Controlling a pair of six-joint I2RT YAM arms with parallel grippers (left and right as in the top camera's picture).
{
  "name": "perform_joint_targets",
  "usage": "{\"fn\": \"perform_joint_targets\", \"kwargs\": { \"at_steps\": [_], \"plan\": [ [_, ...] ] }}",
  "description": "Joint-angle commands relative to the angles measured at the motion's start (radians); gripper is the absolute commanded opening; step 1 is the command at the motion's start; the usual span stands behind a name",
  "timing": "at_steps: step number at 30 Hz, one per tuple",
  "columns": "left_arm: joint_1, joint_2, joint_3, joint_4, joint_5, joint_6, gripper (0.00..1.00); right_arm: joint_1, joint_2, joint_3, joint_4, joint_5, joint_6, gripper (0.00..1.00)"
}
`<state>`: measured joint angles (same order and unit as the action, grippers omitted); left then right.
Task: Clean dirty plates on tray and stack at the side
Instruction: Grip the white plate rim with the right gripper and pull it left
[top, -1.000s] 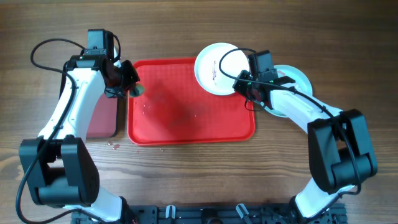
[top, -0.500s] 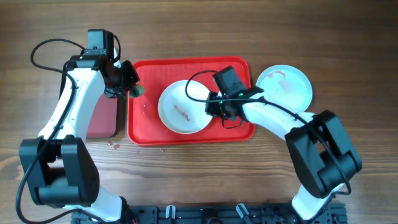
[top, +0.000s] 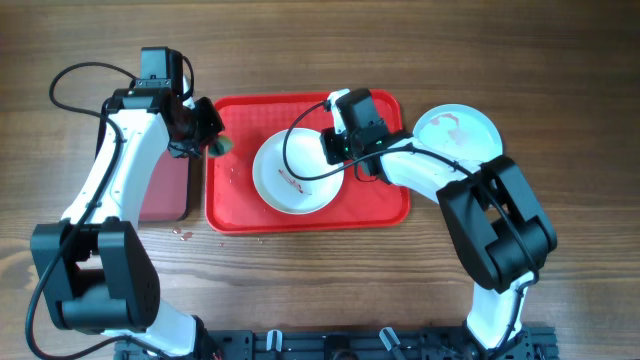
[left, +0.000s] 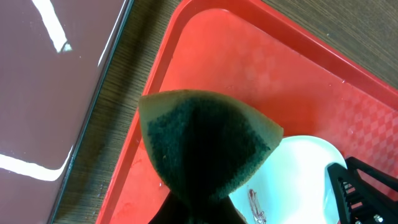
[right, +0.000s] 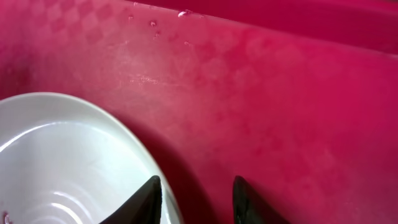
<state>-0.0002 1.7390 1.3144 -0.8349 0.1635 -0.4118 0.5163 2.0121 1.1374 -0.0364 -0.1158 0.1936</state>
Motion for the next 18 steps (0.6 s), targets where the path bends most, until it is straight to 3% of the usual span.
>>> {"fn": "perform_joint_targets", "kwargs": {
  "at_steps": [1,3,5,8,10,13,14,17,18],
  "plan": [
    [-0.005,0.004,-0.008,0.0,0.015,0.016,0.04,0.001,0.006,0.011,-0.045,-0.066,-0.022,0.33],
    [-0.005,0.004,-0.008,0.0,0.015,0.016,0.04,0.001,0.006,0.011,-0.114,-0.037,0.156,0.06],
    [-0.005,0.004,-0.008,0.0,0.015,0.016,0.04,0.001,0.006,0.011,-0.192,-0.034,0.364,0.04],
    [-0.005,0.004,-0.008,0.0,0.015,0.015,0.04,0.0,0.006,0.011,-0.307,-0.06,0.567,0.04],
    [-0.005,0.004,-0.008,0.0,0.015,0.015,0.04,0.001,0.006,0.011,-0.328,-0.102,0.568,0.04],
    [-0.005,0.004,-0.013,0.002,0.015,0.016,0.04,-0.001,0.005,0.012,-0.286,-0.122,0.504,0.24],
    [-0.005,0.004,-0.02,0.007,0.015,0.016,0.04,-0.001,0.005,0.013,-0.27,-0.121,0.475,0.26],
    [-0.005,0.008,-0.052,0.017,0.015,0.015,0.04,-0.01,0.005,0.018,-0.228,-0.094,0.368,0.26],
    [-0.005,0.008,-0.064,0.027,0.016,0.015,0.04,-0.014,0.006,0.018,-0.224,-0.091,0.356,0.21]
  ]
}}
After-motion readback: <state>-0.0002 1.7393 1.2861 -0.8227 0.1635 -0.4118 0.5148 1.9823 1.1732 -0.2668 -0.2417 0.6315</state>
